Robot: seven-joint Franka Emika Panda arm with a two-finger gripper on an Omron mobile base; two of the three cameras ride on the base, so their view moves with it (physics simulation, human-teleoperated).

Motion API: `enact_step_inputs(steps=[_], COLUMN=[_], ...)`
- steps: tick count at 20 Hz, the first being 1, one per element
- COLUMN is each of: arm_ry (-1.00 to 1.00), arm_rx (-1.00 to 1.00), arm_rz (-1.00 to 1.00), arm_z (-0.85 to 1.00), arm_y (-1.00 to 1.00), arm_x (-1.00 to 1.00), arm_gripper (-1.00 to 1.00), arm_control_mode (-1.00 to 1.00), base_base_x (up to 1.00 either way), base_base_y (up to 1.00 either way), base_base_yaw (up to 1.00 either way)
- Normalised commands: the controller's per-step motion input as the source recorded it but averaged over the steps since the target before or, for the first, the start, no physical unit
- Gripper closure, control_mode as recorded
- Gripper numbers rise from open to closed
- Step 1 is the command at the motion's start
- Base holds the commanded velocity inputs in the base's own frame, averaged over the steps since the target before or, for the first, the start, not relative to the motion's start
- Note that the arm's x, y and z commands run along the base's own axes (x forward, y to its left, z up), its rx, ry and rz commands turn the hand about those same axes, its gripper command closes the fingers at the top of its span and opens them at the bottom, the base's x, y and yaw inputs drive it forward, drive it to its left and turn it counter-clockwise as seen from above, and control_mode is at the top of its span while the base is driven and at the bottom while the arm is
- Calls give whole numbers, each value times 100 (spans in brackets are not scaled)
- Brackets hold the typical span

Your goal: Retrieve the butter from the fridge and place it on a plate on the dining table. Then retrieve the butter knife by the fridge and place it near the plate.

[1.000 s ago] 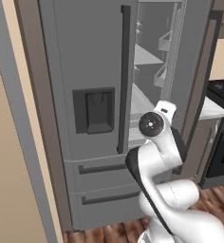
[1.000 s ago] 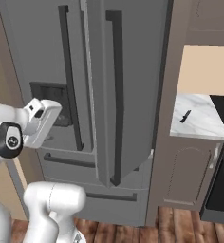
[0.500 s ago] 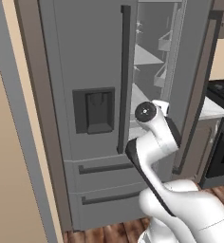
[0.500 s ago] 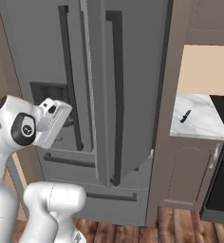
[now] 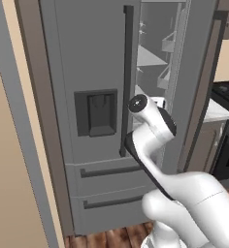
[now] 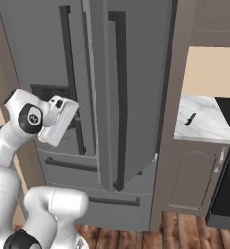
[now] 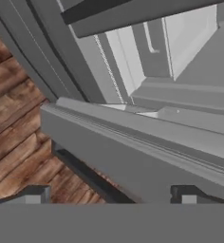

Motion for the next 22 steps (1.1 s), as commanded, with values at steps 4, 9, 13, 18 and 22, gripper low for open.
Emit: enact_step_inputs(steps=[4,9,13,18,22], arm_ry=[15,11,8,6,5], arm_rx=[-12,-9,-7,-4,-3], arm_rz=[0,0,1,3,3], arm_z=[-5,-9,-12,-15,-17], arm_y=[-19,-15,-22,-35,-31], arm_x=[28,35,32,29,29], arm_gripper=[-100,-100,-100,-100,-100], arm_control_mode=[-100,-100,-100,-100,-100], base_base_x=[0,0,0,0,0], base_base_y=[0,0,0,0,0], base_base_yaw=[0,0,0,0,0])
